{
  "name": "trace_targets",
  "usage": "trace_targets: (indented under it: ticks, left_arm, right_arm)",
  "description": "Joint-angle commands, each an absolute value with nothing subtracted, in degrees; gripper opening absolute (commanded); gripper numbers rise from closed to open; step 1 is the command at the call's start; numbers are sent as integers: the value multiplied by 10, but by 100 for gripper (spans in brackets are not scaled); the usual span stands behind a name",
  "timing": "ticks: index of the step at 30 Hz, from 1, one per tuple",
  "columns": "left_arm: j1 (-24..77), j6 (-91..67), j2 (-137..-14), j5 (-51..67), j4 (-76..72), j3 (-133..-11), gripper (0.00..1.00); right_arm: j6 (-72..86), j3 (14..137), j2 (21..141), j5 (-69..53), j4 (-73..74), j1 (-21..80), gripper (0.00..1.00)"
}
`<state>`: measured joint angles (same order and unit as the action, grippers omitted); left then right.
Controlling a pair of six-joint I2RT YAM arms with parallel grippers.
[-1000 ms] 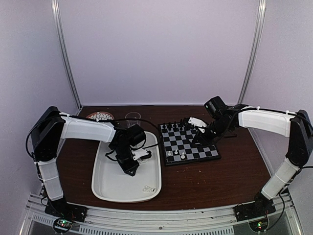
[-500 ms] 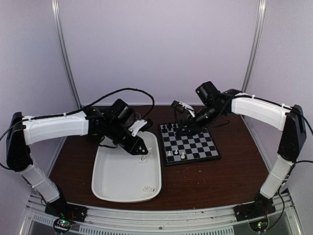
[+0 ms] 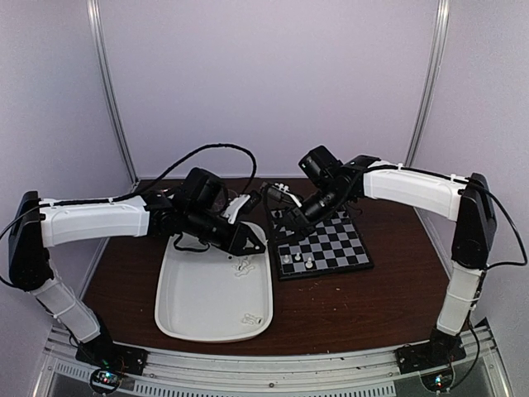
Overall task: Set up the chess pieces on the board
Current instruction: Pass from the left arm to the right
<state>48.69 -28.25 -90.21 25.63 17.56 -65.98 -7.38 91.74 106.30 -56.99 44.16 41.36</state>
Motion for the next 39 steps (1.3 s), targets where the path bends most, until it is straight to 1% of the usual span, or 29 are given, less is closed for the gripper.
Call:
trace_targets:
  ticks: [1, 6, 11, 17, 20, 25, 29, 33, 36, 39]
  left_arm:
    - [484, -294, -898, 279, 132, -663, 17]
    - [486, -293, -902, 291, 130, -668, 17]
    - [488, -288, -904, 290, 135, -667, 17]
    - [489, -279, -904, 287, 144, -669, 17]
    - [489, -276, -905, 289, 145, -670, 17]
    - [489, -272, -904, 286, 150, -669, 26]
    - [489, -260, -897, 272, 169, -666, 31]
    - [489, -246, -882, 253, 195, -657, 36]
    - [489, -234, -867, 237, 214, -650, 38]
    - [488, -222, -863, 219, 232, -651, 38]
  right_arm:
    - [-60, 931, 1074, -586, 434, 419, 33]
    - [-47, 931, 1079, -591, 422, 421, 32]
    - [-34, 932, 1087, -599, 410, 420, 28]
    - [-30, 929, 1089, -605, 403, 420, 14]
    - [-30, 924, 1088, -604, 401, 420, 9]
    - [-33, 924, 1087, -593, 398, 419, 4]
    - [-54, 932, 1086, -568, 419, 408, 2]
    - [-84, 934, 1074, -524, 451, 378, 1]
    - [-133, 926, 1050, -450, 487, 349, 1]
    - [-177, 881, 1008, -344, 488, 317, 1]
